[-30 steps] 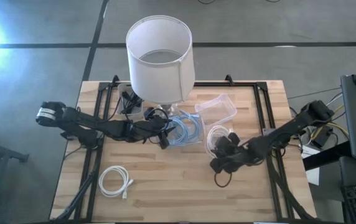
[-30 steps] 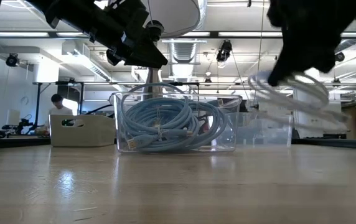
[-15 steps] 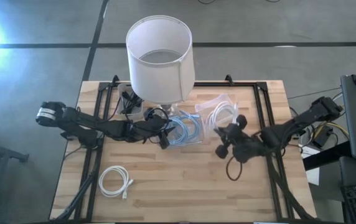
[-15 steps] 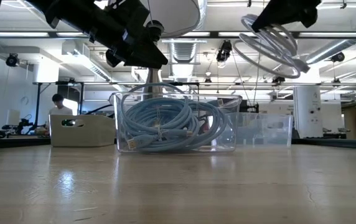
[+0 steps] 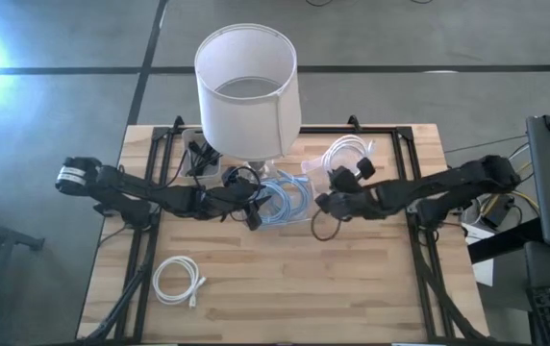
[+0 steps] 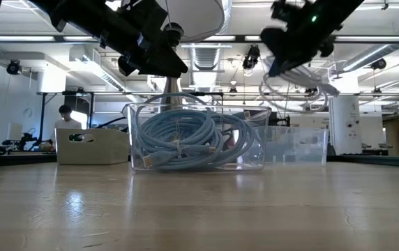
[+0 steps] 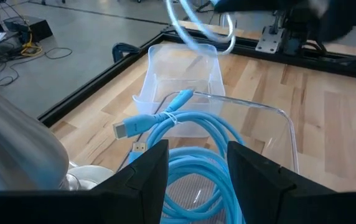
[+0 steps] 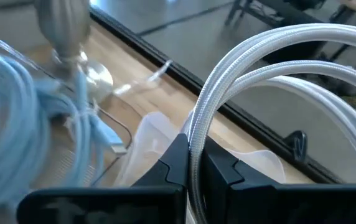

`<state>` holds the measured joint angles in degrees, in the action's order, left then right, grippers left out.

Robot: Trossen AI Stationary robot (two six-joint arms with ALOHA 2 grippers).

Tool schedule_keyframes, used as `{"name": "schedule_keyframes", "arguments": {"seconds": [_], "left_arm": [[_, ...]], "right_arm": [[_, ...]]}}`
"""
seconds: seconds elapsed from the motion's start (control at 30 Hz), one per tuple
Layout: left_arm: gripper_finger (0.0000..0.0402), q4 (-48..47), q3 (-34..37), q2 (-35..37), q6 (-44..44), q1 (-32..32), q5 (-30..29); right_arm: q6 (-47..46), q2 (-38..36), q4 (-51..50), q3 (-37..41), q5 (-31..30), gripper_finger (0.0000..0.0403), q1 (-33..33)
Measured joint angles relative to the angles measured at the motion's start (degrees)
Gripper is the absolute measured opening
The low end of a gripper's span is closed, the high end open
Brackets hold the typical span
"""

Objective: Pick & Place USB Port
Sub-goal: Put the right white hdmi cable into the right transparent bin

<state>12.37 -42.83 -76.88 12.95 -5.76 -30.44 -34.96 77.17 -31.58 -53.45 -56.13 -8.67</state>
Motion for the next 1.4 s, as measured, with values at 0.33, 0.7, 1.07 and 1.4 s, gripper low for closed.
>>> {"name": "schedule_keyframes", "arguments": {"seconds": [0.33,0.7,1.07,1.4], "left_arm": [[0.0168,-0.96,0.00,0.00,-0.04,-0.02,0.00],[0.0168,-1.00,0.00,0.00,-0.07,-0.02,0.00],[0.0168,-1.60,0.00,0.00,-0.09,-0.01,0.00],[0.0168,-1.88,0.00,-0.02,-0.94,-0.02,-0.02]], "right_arm": [[-0.25,13.68,1.80,-1.34,-4.03,0.0018,5.17],[0.67,20.01,4.44,-3.85,-4.07,0.0023,6.76],[1.28,18.92,4.77,-3.62,-3.66,0.0027,7.13],[-1.93,12.96,5.42,-3.80,6.62,0.0029,7.13]]}}
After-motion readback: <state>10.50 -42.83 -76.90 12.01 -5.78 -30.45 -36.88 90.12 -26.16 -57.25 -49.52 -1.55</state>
